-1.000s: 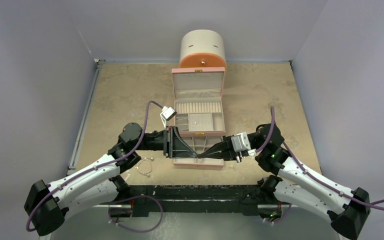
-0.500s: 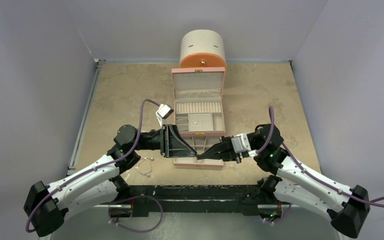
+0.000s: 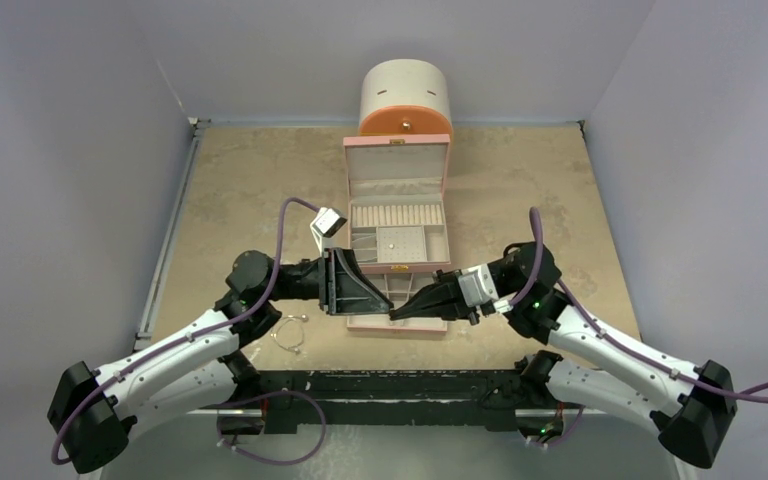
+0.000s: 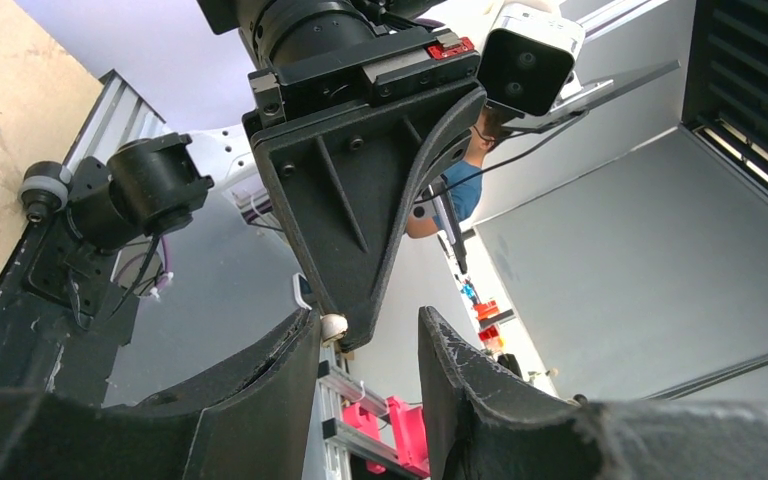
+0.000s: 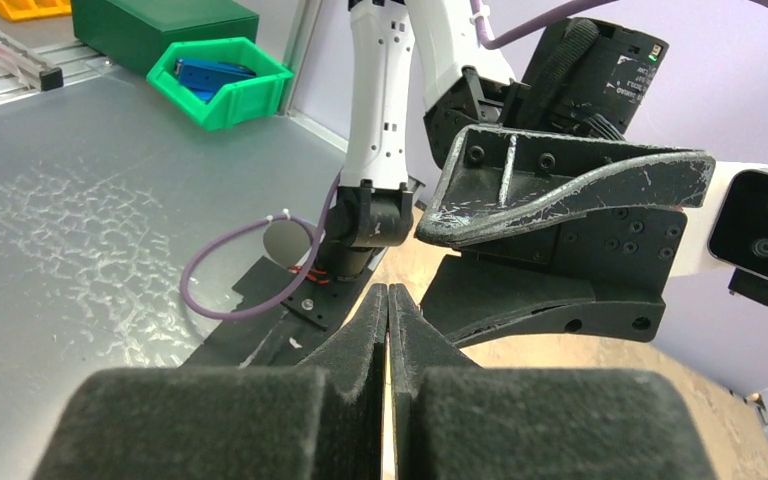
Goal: Organize the mixed jewelry
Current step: Adjust the jewelry.
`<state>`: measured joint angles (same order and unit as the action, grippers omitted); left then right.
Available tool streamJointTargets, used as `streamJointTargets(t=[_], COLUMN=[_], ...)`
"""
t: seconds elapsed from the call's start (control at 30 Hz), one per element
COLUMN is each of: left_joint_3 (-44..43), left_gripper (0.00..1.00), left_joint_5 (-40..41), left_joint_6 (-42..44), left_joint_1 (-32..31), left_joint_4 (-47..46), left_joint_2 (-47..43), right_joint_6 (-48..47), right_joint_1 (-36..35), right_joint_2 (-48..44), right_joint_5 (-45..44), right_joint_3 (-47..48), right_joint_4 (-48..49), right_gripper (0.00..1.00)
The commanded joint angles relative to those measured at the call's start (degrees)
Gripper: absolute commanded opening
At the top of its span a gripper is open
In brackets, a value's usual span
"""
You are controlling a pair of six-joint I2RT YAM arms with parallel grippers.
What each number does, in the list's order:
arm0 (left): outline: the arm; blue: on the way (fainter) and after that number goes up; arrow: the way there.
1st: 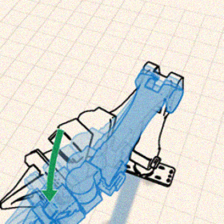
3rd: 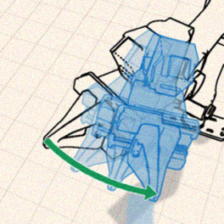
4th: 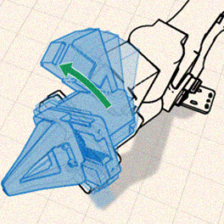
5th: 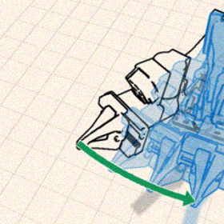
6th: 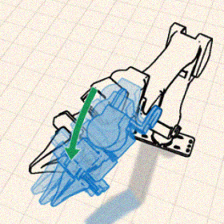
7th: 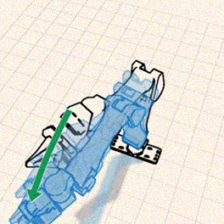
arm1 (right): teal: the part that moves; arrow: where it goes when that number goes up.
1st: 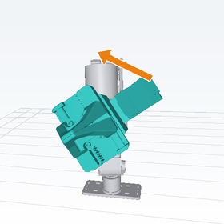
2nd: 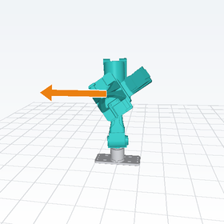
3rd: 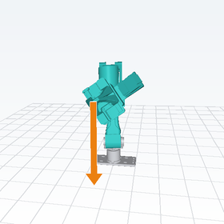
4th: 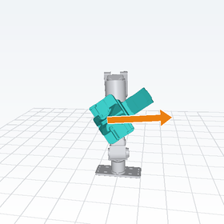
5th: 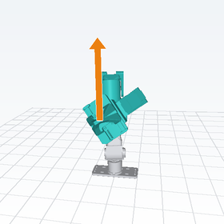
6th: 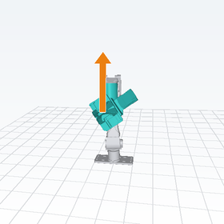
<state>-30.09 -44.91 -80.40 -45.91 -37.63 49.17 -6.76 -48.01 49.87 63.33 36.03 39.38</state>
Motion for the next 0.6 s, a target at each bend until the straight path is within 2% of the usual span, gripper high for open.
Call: streamJointTargets(t=[0.0,0.3,0.57], left_joint_3=[-0.3,0.3,0.8], left_gripper=[0.40,0.40,0.40], left_joint_5=[-1.1,-0.9,-0.7], left_joint_6=[-0.4,0.0,0.0], left_joint_1=[-0.4,-0.5,-0.5], left_joint_4=[-4.7,-4.6,-4.6], left_joint_2=[-0.1,-0.3,-0.5], right_joint_6=[-1.1,-1.6,-0.1], right_joint_1=[-0.5,-0.8,-1.3], right_joint_2=[0.5,0.4,2.2], right_joint_5=[1.1,0.8,1.2], right_joint_3=[3.0,3.5,4.3], right_joint_4=[1.8,2.4,6.9], right_gripper=[0.00,0.00,0.00])
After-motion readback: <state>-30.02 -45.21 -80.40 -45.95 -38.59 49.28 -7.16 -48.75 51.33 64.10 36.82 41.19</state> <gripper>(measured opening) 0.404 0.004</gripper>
